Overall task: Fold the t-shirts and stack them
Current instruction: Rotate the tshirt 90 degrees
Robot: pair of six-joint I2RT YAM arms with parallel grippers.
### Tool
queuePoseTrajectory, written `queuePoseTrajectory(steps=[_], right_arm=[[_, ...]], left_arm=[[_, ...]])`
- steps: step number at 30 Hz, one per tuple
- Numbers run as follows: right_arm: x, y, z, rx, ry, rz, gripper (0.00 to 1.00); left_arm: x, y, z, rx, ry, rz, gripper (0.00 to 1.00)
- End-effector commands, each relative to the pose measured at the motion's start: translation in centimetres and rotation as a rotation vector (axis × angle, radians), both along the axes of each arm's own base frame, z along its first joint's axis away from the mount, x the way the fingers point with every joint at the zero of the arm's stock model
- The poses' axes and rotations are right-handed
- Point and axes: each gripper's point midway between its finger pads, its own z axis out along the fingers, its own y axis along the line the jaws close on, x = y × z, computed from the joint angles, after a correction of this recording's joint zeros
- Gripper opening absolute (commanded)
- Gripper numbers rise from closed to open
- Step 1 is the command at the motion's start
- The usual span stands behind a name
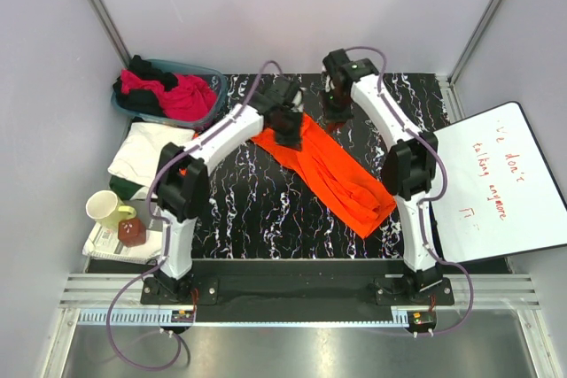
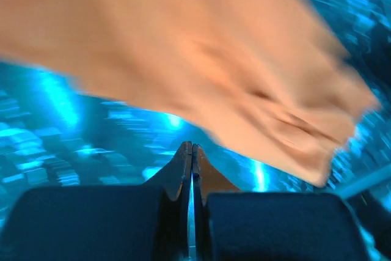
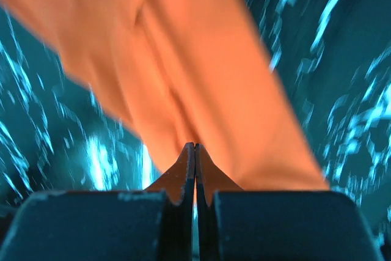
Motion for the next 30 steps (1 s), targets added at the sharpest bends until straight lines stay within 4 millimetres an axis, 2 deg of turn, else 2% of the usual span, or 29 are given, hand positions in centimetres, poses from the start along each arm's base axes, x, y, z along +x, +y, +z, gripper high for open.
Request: queuePoseTrajectory(steps=[1,2,4,5,8,12,16,20,24,30], right_arm=[[4.9,-2.8,-1.9,0.067,0.015,-0.103,0.00],[5.2,-3.1,-3.5,0.070,0.051,-0.115,0.00],[6.5,-3.9,-3.5,0.112,0.047,-0.136,0.00],[6.6,-3.9,-4.6,0.120,0.070,-0.140,0.00],[6.7,-3.5,-5.6,0.175,0.102,-0.130,0.00],[6.3,-3.7,-6.5,0.168,0.126,-0.133,0.00],[6.3,-4.5,-6.2,0.137,0.110,-0.131,0.00],[6.8,-6.1,-5.3,0.136,0.091,-0.170,0.00],[6.9,-7.4,-4.6,0.126,0.077,-0.189,0.00],[6.6,-7.7,-4.3,0.126,0.079,-0.186,0.00]], left_arm=[[-3.9,-7.1,1.2,-0.116,-0.047,-0.197,0.00],[-5.3,-8.5,0.2,-0.111,-0.024,-0.236,0.00],[-6.4,-10.0,-0.5,-0.115,-0.010,-0.271,0.00],[-7.0,-10.5,-1.5,-0.107,0.007,-0.289,0.00],[-9.6,-12.7,-3.0,-0.101,0.036,-0.361,0.00],[-11.2,-13.5,-5.1,-0.085,0.096,-0.377,0.00],[-12.4,-13.6,-8.4,-0.070,0.189,-0.384,0.00],[-13.3,-12.4,-11.0,-0.019,0.253,-0.370,0.00],[-14.6,-10.5,-12.0,0.039,0.297,-0.370,0.00],[-16.1,-4.8,-12.5,0.141,0.335,-0.311,0.00]])
